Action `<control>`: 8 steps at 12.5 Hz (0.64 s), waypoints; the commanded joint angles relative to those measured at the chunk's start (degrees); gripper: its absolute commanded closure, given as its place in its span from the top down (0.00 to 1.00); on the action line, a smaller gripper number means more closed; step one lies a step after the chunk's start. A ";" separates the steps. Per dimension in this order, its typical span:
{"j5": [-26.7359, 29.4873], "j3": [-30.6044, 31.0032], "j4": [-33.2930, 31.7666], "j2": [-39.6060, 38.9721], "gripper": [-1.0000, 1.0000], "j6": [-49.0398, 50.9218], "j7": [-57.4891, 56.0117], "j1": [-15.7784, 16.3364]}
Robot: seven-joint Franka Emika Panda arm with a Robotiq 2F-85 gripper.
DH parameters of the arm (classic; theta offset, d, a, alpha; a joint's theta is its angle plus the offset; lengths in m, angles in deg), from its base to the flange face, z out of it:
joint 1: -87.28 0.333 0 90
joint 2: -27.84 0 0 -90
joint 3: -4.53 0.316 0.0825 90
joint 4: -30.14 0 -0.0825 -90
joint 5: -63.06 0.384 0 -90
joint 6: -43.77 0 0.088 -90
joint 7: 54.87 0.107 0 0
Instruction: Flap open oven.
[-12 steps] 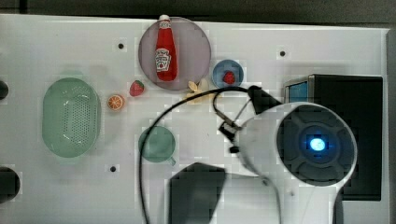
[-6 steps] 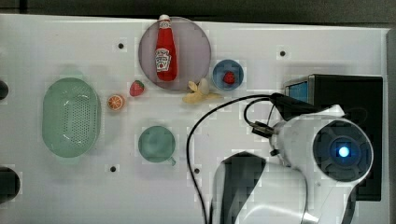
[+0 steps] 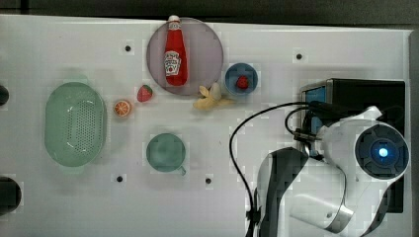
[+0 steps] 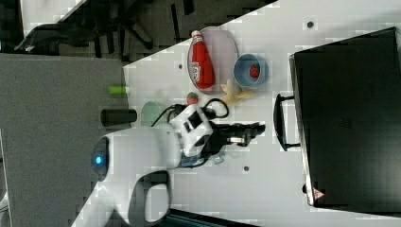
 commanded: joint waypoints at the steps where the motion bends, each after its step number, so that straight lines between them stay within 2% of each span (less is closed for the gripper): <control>1: 0.01 -1.39 0.31 -2.63 0.18 -3.54 -4.10 -0.64; 8: 0.01 -1.81 0.16 -8.97 0.18 -7.87 -6.40 -0.55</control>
